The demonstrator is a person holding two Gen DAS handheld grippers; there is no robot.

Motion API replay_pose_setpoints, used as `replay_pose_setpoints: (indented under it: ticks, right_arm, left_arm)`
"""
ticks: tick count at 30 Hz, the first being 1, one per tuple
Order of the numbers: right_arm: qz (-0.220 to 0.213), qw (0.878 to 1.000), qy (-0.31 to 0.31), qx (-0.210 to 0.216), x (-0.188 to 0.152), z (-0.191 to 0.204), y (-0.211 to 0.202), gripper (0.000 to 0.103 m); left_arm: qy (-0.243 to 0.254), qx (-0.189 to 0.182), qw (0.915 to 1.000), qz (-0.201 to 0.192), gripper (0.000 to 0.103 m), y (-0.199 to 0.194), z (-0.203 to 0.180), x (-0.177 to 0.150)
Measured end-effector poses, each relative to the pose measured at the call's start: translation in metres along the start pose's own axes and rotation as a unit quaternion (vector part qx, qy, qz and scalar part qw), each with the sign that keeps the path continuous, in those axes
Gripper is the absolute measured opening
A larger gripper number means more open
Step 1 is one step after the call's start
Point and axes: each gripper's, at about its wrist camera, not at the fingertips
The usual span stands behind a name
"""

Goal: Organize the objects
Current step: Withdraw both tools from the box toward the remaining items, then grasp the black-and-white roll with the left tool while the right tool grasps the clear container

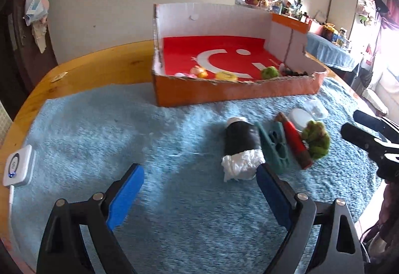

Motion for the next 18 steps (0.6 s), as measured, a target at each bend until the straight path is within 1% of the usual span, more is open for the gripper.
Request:
replay_pose_setpoints:
  ticks: [4, 7, 10, 12, 18]
  right_arm:
    - [0.001, 1.0, 0.003, -0.003, 0.001, -0.003, 0.002, 0.083]
    - [0.002, 1.0, 0.007, -0.005, 0.001, -0.005, 0.003, 0.083]
    - [0.006, 1.0, 0.007, -0.008, 0.001, -0.007, 0.006, 0.083]
    - [0.011, 1.0, 0.006, -0.014, 0.002, -0.008, 0.009, 0.083]
    - [0.033, 0.999, 0.012, -0.025, 0.002, -0.015, 0.024, 0.083]
  left_arm:
    - [-0.007, 0.012, 0.9999, 0.0, 0.093, 0.001, 0.011, 0.002]
    - [-0.014, 0.0, 0.9999, 0.0, 0.093, -0.001, 0.01, 0.004]
    - [-0.017, -0.022, 0.9996, 0.002, 0.093, -0.001, 0.005, 0.006]
    - [-0.01, -0.026, 0.9996, 0.006, 0.093, 0.002, 0.001, 0.007]
    - [0.021, -0.021, 0.9995, 0.01, 0.093, 0.013, -0.008, 0.011]
Point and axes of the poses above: each gripper's, at about its wrist camera, not at the fingertips, and y roughly the way its jaws point, z to its left, x to its top, and after that the axes turned 13 degrees about -z, right-handed
